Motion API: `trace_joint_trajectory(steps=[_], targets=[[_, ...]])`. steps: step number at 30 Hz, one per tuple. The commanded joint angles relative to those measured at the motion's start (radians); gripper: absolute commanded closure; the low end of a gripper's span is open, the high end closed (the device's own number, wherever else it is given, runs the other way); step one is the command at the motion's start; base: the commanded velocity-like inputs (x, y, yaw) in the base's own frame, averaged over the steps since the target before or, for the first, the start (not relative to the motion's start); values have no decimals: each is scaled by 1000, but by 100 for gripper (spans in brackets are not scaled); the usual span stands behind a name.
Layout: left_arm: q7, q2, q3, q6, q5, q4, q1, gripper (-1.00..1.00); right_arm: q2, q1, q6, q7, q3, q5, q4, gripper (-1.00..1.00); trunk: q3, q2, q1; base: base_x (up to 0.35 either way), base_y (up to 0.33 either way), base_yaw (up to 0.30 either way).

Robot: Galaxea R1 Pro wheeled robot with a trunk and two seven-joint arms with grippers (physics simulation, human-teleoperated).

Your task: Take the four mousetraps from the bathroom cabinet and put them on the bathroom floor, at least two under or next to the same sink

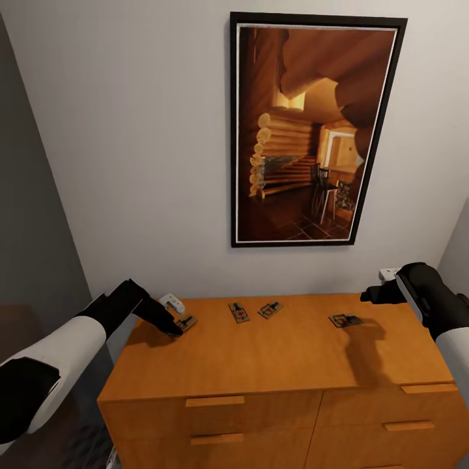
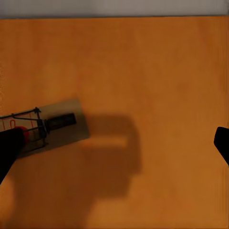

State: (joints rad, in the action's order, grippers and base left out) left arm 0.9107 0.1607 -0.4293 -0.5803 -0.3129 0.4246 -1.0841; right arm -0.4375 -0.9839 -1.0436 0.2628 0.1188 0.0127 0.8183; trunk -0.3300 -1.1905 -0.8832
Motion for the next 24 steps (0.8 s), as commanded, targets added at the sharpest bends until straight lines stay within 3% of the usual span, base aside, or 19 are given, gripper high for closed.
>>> trace_joint_trajectory(steps=[1,24], targets=[[5,0,0,-4,-7,3,0,100,-1,-1,-4,3,4,1,1,-100,2,6,4,0,0,0],[10,2,7,-6,-3,10,0,100,1,-1,-4,3,4,1,0,-100,71,160,88,0,0,0]])
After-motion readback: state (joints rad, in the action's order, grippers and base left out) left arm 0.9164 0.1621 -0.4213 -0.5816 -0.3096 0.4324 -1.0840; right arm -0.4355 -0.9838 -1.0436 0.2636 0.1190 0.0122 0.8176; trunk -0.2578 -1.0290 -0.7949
